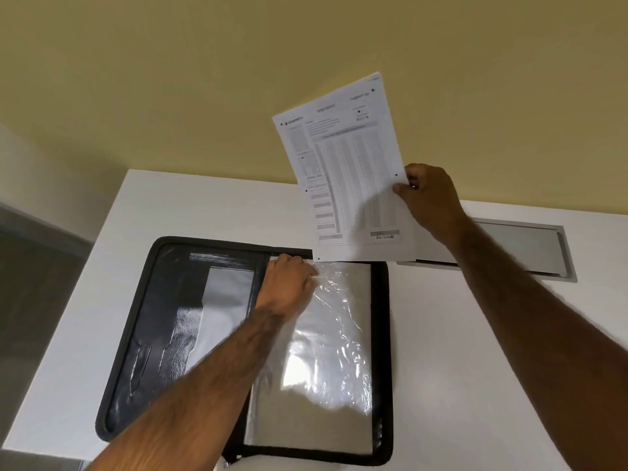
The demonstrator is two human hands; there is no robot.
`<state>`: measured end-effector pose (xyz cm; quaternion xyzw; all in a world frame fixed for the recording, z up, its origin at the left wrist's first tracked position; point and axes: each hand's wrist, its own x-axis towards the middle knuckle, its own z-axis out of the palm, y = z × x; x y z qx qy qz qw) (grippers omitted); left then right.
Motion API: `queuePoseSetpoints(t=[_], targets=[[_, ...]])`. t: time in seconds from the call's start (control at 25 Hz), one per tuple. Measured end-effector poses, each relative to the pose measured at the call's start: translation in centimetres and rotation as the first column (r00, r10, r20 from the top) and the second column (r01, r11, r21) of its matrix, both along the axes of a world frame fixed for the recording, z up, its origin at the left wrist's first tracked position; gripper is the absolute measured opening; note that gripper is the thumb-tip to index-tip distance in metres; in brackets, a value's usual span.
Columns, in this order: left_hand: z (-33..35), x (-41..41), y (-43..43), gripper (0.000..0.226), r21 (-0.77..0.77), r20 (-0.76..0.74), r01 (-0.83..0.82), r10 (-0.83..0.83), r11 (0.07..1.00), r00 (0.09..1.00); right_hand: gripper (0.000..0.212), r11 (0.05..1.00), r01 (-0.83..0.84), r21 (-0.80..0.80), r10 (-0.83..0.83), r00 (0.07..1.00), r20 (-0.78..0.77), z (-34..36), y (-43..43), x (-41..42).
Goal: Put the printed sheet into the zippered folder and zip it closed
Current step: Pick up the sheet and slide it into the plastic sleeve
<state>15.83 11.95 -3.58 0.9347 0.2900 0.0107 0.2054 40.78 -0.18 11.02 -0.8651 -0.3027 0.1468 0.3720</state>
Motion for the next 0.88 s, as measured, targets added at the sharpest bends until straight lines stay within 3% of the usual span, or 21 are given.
queuePoseSetpoints(t=[0.16,0.28,0.44,0.6,0.72,0.88], targets=[[0.6,0.4,-0.5,0.025,-0.08,0.044,-0.004,0.007,0.997,0.999,0.017,0.984,-0.145,-0.104,0.151,0.987,0.051,-0.4,2.9,0.1],[2.0,0.9,-0.9,0.016,-0.081,0.037,0.034,-0.031,0.996,0.999,0.017,0.968,-0.2,-0.152,0.2,0.98,-0.02,-0.7,4.7,-0.3],[3.7,1.4,-0.9,0.028,-0.145,0.007,0.111,-0.111,0.983,0.994,0.017,0.948,-0.266,-0.177,0.255,0.963,-0.082,-1.8,6.5,-0.9],[5.4,2.7,-2.3,0.014,-0.205,0.05,0.076,-0.067,0.976,0.997,0.017,0.951,-0.267,-0.156,0.245,0.959,-0.144,-3.0,7.5,-1.7],[6.5,3.7,-3.7,0.017,-0.127,0.056,0.066,-0.06,0.99,0.997,0.019,0.964,-0.245,-0.105,0.223,0.956,-0.189,-3.7,7.7,-2.6],[7.4,4.7,-6.3,0.015,-0.014,0.126,0.014,-0.012,1.0,0.992,0.048,0.985,-0.169,-0.038,0.155,0.96,-0.233,-4.6,7.6,-3.5]])
